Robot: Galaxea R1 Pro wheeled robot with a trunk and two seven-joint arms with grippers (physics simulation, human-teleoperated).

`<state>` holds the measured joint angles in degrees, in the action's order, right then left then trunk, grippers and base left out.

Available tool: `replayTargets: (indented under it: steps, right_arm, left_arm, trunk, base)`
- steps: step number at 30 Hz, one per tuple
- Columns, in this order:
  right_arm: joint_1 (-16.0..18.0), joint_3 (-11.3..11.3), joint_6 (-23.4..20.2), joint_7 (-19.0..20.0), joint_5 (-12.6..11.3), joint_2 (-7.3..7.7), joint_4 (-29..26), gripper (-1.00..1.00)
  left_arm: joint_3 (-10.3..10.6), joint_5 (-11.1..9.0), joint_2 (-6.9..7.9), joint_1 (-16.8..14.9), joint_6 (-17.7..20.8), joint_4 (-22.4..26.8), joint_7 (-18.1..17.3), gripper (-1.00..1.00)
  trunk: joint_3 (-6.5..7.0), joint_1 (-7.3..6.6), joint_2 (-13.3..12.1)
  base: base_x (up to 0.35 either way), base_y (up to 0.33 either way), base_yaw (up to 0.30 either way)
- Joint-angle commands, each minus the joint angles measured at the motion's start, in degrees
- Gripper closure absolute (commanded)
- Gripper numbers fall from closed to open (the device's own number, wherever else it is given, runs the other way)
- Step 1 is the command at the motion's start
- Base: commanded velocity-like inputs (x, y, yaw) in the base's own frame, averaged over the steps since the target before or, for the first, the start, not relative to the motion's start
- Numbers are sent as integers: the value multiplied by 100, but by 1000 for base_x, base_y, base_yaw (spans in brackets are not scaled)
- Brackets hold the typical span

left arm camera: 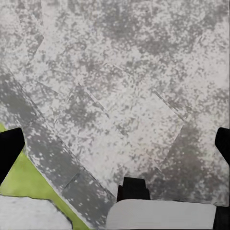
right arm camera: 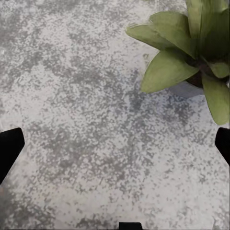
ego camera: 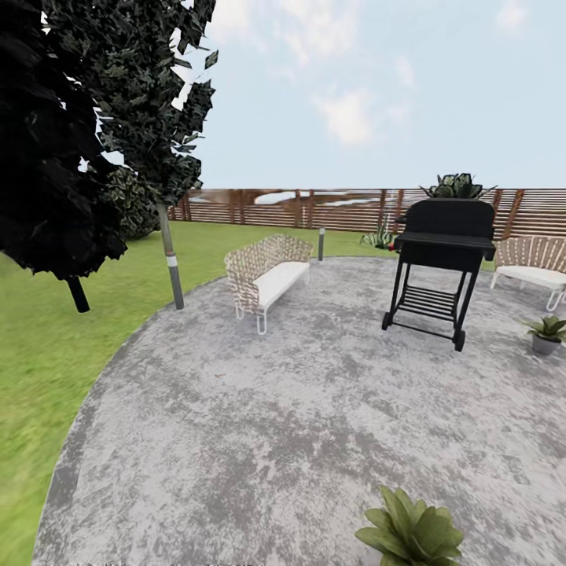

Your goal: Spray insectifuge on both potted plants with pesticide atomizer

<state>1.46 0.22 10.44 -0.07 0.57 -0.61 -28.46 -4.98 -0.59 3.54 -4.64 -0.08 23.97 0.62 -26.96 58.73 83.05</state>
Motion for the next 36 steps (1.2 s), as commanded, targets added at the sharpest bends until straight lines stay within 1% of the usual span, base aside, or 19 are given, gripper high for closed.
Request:
replayTargets:
  steps: [1, 3, 5, 8, 10, 14, 17, 19, 36]
  right_arm:
    - [12, 3, 41, 5, 5, -3, -63, -100]
    - [23, 4, 68, 11, 8, -3, -130, -100]
    - [27, 3, 79, 14, 11, 13, -160, -100]
    - [37, -5, 81, -2, 13, 52, -173, -100]
    - [38, -4, 81, -5, 13, 56, -162, -100]
    - [39, -1, 76, -10, 18, 55, -132, -100]
    - [39, 3, 83, -10, 16, 53, -127, -100]
    - [39, 4, 85, -11, 15, 52, -126, -100]
    - [39, 22, 72, -2, 22, 26, -116, -100]
  left_arm:
    - [-97, -8, -15, -25, -1, 144, 4, -100]
    - [-192, -10, -39, -107, -5, 311, -2, -100]
    - [-225, -6, -47, -163, -15, 346, -16, -100]
    - [-272, -10, 1, -158, -67, 344, -25, -100]
    - [-273, -6, 16, -140, -195, 329, -25, -100]
    - [-262, 4, 25, -117, -746, 58, -27, -100]
    - [-265, 0, 24, -116, -951, -139, -27, -100]
    - [-271, -3, 24, -116, -1013, -206, -27, -100]
    - [-258, -11, 24, -116, -1058, -252, -81, -100]
  trunk:
    - [-9, 0, 3]
    - [-13, 0, 3]
    - [-15, 0, 3]
    - [-16, 0, 3]
    - [-16, 0, 3]
    - [-19, 0, 3]
    - [-25, 0, 3]
    - [-30, 0, 3]
    - [-71, 0, 3]
  base:
    - [0, 0, 278]
    - [0, 0, 278]
    - [0, 0, 278]
    - [0, 0, 278]
    - [0, 0, 278]
    - [0, 0, 278]
    - [0, 0, 278]
    - [0, 0, 278]
    - [-3, 10, 278]
